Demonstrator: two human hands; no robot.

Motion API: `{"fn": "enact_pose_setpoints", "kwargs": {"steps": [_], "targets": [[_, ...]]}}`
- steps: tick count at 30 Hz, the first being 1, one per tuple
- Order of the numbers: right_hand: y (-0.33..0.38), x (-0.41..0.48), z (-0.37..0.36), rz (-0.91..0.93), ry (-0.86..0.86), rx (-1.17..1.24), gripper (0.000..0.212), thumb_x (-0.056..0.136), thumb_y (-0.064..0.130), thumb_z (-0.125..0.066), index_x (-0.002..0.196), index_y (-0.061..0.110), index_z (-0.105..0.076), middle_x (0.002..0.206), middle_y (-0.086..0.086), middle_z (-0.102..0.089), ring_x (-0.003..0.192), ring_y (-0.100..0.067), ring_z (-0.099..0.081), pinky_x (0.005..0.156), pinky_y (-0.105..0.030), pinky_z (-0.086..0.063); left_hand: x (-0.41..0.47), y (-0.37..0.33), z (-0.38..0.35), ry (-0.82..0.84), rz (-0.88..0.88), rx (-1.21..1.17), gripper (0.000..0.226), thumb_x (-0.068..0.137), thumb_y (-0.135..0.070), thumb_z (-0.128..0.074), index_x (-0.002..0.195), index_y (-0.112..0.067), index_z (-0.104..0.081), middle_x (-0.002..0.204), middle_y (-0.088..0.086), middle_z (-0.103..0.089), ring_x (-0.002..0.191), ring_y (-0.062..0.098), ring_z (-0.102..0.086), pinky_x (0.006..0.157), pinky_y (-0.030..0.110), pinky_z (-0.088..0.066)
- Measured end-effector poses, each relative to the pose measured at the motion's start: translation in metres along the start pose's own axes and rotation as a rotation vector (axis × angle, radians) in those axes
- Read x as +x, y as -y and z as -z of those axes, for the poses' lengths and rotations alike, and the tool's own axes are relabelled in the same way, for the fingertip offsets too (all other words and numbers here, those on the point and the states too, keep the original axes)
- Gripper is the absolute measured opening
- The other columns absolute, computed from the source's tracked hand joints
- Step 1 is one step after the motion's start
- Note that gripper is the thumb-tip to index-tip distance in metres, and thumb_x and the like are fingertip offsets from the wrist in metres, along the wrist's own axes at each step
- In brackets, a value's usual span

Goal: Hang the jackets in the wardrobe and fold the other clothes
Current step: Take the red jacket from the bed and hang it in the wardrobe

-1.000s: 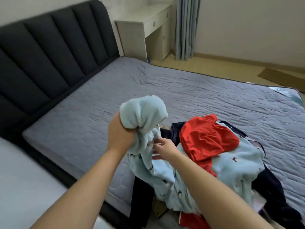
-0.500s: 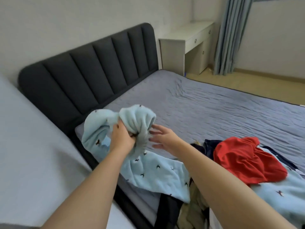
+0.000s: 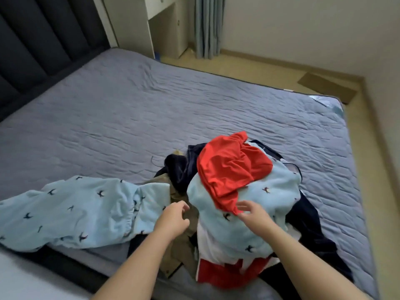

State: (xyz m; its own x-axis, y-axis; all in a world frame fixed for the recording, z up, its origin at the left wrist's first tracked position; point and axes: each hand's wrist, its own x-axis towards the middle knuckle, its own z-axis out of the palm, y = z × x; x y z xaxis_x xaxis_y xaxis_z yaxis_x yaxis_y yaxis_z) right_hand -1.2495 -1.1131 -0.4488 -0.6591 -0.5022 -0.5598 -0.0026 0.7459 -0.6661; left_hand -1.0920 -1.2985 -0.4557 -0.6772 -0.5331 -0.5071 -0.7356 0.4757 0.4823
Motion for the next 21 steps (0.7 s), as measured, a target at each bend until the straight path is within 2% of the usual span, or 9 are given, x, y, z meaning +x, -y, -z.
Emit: {"fn": "enact_pose_setpoints", "kwargs": {"steps": [3,6,9,12,13,14,16,18,21], "targets": [[-0.044,0.010,0.030,-0.033,-0.083,-0.134,0.042,0.087,0.005,-0.055,0.128,0.016,-0.057,0.128,-0.004,-0.060,0.107,-0.016,-0.059,0.087,-0.021,-0.043,0.026,-0.033,-0.040,0.009,-0.094,0.047,0.035,0.084,-0.019,-0.057,0.119,-0.024,-0.055,0.122,-0.005,-0.057,0.110,0.014,-0.055,0.090,0.032,-0.047],[-0.077,0.022,0.045,0.007,-0.137,-0.303,0.046,0.085,0.010,-0.054,0.129,0.022,-0.054,0.134,0.001,-0.051,0.119,-0.016,-0.051,0.096,-0.029,-0.042,0.050,-0.066,-0.074,-0.047,-0.224,0.135,0.039,0.086,-0.023,-0.058,0.124,-0.025,-0.049,0.125,-0.005,-0.050,0.116,0.016,-0.051,0.089,0.035,-0.047],[-0.098,0.032,0.051,0.076,-0.141,-0.407,0.055,0.081,0.010,-0.056,0.133,0.027,-0.047,0.150,0.001,-0.026,0.128,-0.020,-0.042,0.098,-0.032,-0.043,0.074,-0.098,-0.099,-0.143,-0.302,0.226,0.069,0.083,-0.027,-0.064,0.143,-0.027,-0.030,0.143,0.001,-0.030,0.130,0.024,-0.036,0.095,0.037,-0.045],[-0.114,0.042,0.055,0.061,-0.039,-0.490,0.067,0.078,0.016,-0.059,0.137,0.037,-0.034,0.156,0.003,-0.011,0.123,-0.026,-0.048,0.090,-0.033,-0.048,0.096,-0.117,-0.113,-0.091,-0.183,0.376,0.099,0.080,-0.033,-0.072,0.150,-0.037,-0.001,0.159,0.007,0.001,0.144,0.033,-0.010,0.108,0.044,-0.033],[-0.118,0.045,0.056,0.066,-0.014,-0.516,0.067,0.078,0.018,-0.059,0.136,0.038,-0.033,0.155,0.004,-0.014,0.119,-0.026,-0.051,0.086,-0.033,-0.049,0.102,-0.119,-0.116,-0.097,-0.136,0.419,0.095,0.082,-0.032,-0.070,0.150,-0.037,-0.004,0.159,0.007,-0.003,0.144,0.034,-0.011,0.108,0.045,-0.032],[-0.122,0.048,0.057,0.075,0.000,-0.527,0.066,0.077,0.017,-0.058,0.135,0.038,-0.034,0.152,0.006,-0.018,0.114,-0.026,-0.054,0.082,-0.033,-0.050,0.108,-0.120,-0.119,-0.122,-0.103,0.435,0.081,0.085,-0.028,-0.067,0.147,-0.034,-0.017,0.155,0.007,-0.019,0.142,0.033,-0.021,0.106,0.044,-0.035],[-0.127,0.052,0.060,0.093,0.010,-0.522,0.061,0.077,0.015,-0.054,0.131,0.038,-0.037,0.145,0.009,-0.025,0.109,-0.024,-0.055,0.079,-0.033,-0.051,0.116,-0.117,-0.121,-0.245,-0.105,0.357,0.033,0.086,-0.014,-0.059,0.115,-0.025,-0.047,0.121,0.002,-0.058,0.115,0.026,-0.052,0.087,0.041,-0.047],[-0.127,0.054,0.063,0.086,0.023,-0.514,0.057,0.079,0.017,-0.052,0.130,0.038,-0.039,0.143,0.009,-0.028,0.110,-0.023,-0.055,0.081,-0.034,-0.050,0.118,-0.117,-0.118,-0.307,-0.103,0.134,0.021,0.082,-0.003,-0.051,0.089,-0.021,-0.046,0.089,-0.004,-0.064,0.083,0.023,-0.059,0.069,0.036,-0.046],[-0.121,0.055,0.069,0.075,0.047,-0.518,0.057,0.081,0.020,-0.054,0.133,0.037,-0.036,0.141,0.006,-0.032,0.112,-0.024,-0.054,0.081,-0.033,-0.049,0.116,-0.127,-0.095,-0.304,-0.064,-0.185,0.024,0.081,-0.001,-0.041,0.083,-0.023,-0.050,0.079,0.000,-0.060,0.076,0.026,-0.053,0.064,0.031,-0.038]]}}
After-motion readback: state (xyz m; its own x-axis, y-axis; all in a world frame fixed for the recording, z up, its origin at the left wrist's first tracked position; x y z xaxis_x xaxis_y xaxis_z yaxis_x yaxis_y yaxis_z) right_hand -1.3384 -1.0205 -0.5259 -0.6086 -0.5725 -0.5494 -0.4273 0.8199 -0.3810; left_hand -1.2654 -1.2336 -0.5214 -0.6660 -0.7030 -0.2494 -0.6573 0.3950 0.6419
